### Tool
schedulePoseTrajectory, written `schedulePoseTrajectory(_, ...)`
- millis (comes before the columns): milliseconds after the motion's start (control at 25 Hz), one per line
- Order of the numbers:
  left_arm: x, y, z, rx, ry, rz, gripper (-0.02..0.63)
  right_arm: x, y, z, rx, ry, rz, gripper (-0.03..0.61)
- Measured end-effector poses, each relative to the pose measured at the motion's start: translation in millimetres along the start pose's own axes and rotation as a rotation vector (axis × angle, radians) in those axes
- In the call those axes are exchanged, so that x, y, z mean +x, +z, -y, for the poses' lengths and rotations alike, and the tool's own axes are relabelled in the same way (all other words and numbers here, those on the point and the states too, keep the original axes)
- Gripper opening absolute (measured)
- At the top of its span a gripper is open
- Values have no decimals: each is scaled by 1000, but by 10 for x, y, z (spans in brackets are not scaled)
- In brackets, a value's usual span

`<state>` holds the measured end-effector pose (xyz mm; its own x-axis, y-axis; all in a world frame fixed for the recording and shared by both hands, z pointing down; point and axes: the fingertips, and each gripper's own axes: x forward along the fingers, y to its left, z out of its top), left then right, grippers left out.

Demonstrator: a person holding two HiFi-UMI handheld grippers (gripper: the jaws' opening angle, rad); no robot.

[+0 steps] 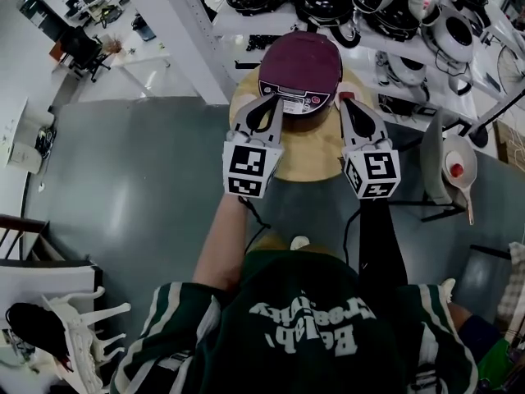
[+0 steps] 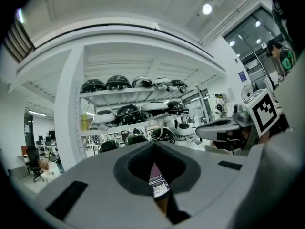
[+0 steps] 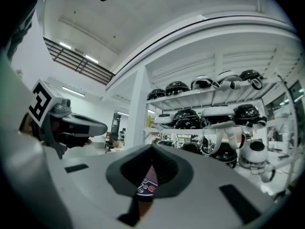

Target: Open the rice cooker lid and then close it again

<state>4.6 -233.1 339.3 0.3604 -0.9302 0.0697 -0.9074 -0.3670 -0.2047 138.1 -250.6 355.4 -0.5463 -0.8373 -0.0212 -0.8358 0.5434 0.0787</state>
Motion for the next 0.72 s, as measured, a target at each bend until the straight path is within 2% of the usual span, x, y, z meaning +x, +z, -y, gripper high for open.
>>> schedulePoseTrajectory(280, 324, -194, -127, -28, -67, -13, -5, 314, -173, 67, 0, -19, -32, 5)
schedulePoseTrajectory(560, 823, -392, -328, 1, -197, -58, -6, 779, -276, 217, -9, -87, -90, 5)
schedulePoseTrajectory(720, 1048, -458, -377, 5, -283, -56, -5, 987, -359, 289, 2, -135, -121, 5)
